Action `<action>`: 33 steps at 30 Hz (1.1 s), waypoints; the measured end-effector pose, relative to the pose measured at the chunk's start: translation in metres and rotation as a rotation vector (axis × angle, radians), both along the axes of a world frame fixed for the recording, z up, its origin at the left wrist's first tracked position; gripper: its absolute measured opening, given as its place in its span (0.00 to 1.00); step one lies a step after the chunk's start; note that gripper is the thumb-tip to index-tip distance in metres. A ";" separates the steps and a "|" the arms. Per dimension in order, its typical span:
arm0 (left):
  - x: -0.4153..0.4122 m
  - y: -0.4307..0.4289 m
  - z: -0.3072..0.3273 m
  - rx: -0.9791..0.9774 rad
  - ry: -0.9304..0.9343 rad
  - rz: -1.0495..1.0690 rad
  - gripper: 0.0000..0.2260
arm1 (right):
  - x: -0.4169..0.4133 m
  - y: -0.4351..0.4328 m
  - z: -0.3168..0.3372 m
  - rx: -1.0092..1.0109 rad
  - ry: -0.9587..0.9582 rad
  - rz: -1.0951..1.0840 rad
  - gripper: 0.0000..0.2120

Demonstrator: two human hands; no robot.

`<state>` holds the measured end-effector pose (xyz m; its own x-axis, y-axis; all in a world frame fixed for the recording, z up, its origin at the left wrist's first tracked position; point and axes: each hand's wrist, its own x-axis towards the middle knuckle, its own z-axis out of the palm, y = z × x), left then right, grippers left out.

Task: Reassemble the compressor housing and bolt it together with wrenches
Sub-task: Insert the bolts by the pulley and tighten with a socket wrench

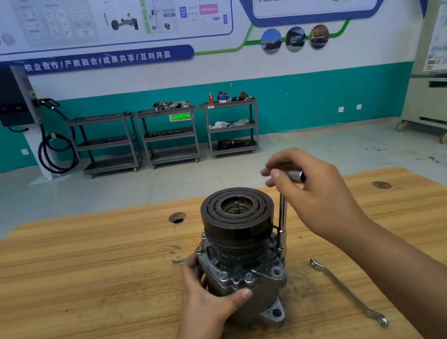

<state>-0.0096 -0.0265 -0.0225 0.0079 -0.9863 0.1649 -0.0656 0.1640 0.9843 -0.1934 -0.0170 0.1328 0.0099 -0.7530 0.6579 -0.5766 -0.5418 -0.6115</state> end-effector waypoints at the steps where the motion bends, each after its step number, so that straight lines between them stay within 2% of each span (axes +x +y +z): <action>1: 0.000 0.000 0.000 -0.004 0.008 -0.004 0.49 | -0.002 0.000 -0.004 0.061 -0.122 0.146 0.08; 3: 0.001 0.001 0.001 -0.013 0.022 -0.017 0.48 | -0.005 0.000 -0.011 0.149 -0.256 0.404 0.05; 5: 0.001 0.001 0.001 -0.015 0.017 -0.017 0.49 | -0.008 -0.002 -0.015 0.264 -0.427 0.631 0.19; 7: 0.001 0.001 0.001 -0.017 0.014 -0.017 0.50 | -0.010 -0.005 -0.013 0.333 -0.555 0.731 0.26; 10: 0.001 -0.001 -0.001 -0.020 0.018 -0.017 0.48 | -0.010 -0.012 -0.004 0.377 -0.670 0.773 0.23; 13: 0.000 -0.003 -0.001 -0.021 0.011 -0.002 0.47 | -0.001 -0.017 -0.001 0.354 -0.737 0.715 0.19; 18: -0.001 -0.006 -0.006 -0.023 0.032 0.005 0.47 | 0.023 -0.012 -0.009 0.177 -0.828 0.409 0.20; 22: -0.001 -0.006 -0.008 -0.016 0.028 0.013 0.47 | 0.043 -0.009 -0.013 -0.012 -0.768 0.068 0.21; 24: 0.000 -0.006 -0.009 -0.018 0.021 0.015 0.47 | 0.051 -0.009 -0.014 -0.070 -0.746 -0.021 0.20; 26: 0.000 -0.007 -0.009 -0.022 0.007 0.017 0.48 | 0.051 -0.009 -0.017 -0.086 -0.709 -0.011 0.20; 29: 0.004 -0.007 -0.007 -0.008 -0.029 0.004 0.49 | 0.042 -0.006 -0.016 -0.004 -0.602 0.141 0.21; 33: 0.012 -0.015 -0.003 0.026 -0.026 -0.108 0.51 | 0.010 -0.004 0.012 0.045 -0.762 0.461 0.24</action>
